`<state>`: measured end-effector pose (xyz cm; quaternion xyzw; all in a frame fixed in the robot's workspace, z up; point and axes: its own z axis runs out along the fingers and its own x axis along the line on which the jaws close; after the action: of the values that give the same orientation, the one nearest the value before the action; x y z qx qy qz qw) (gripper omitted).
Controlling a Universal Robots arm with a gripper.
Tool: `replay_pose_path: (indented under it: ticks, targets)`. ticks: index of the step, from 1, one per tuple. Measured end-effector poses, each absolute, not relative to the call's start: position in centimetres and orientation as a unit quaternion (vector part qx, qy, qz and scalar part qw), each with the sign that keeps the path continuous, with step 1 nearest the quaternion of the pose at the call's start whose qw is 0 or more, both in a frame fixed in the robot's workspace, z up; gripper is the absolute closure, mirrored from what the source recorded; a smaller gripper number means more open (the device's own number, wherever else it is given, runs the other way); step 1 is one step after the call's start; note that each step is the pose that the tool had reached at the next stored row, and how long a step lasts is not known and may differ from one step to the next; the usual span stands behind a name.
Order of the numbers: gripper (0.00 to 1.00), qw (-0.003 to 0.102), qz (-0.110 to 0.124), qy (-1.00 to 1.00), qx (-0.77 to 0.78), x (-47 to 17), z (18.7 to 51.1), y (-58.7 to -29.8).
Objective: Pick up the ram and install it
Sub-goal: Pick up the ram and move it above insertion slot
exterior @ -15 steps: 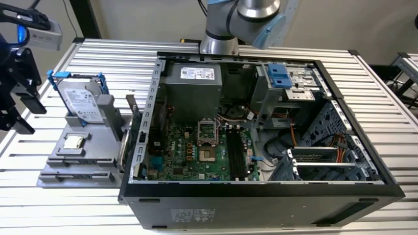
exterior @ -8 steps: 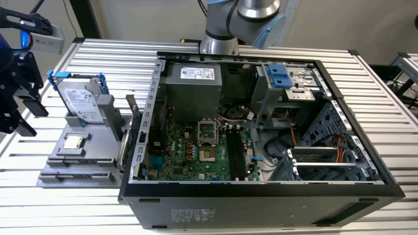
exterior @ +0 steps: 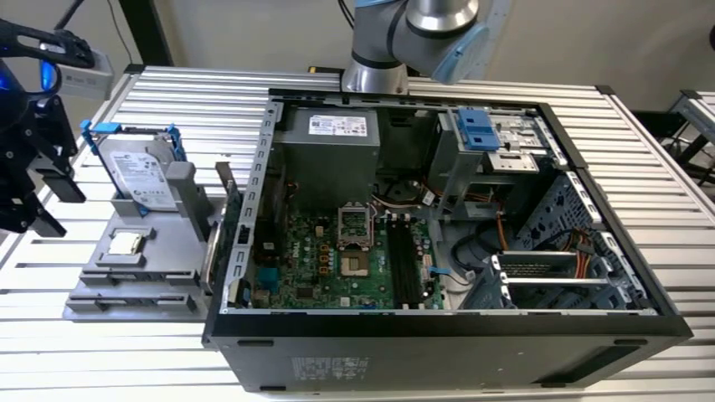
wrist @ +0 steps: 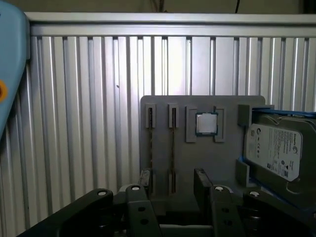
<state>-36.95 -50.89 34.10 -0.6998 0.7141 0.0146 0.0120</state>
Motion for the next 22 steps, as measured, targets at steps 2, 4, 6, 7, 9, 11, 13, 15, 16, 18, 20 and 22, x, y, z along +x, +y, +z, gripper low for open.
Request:
replay_pose_path:
  ticks: [2,4,6,7,9,11,13,15,16,18,20,22]
  targets:
    - [0.0,0.012,0.015,0.714,-0.7,-36.9,34.0,-50.9]
    - [0.0,0.012,0.015,0.714,-0.7,-36.9,33.9,-50.9]
    - [0.0,0.012,0.015,0.714,-0.7,-36.9,33.9,-50.9]
    - [0.0,0.012,0.015,0.714,-0.7,-36.9,33.9,-50.9]
    - [0.0,0.012,0.015,0.714,-0.7,-36.9,33.9,-50.9]
    - [0.0,0.012,0.015,0.714,-0.7,-36.9,33.7,-50.9]
    - [0.0,0.012,0.015,0.714,-0.7,-36.9,33.6,-50.9]
    - [0.0,0.012,0.015,0.714,-0.7,-36.9,33.4,-50.9]
    - [0.0,0.012,0.015,0.714,-0.7,-36.9,33.3,-50.9]
    - [0.0,0.012,0.015,0.714,-0.7,-36.9,33.2,-50.9]
    - [0.0,0.012,0.015,0.714,-0.7,-36.9,33.1,-50.9]
    - [0.0,0.012,0.015,0.714,-0.7,-36.9,32.9,-50.9]
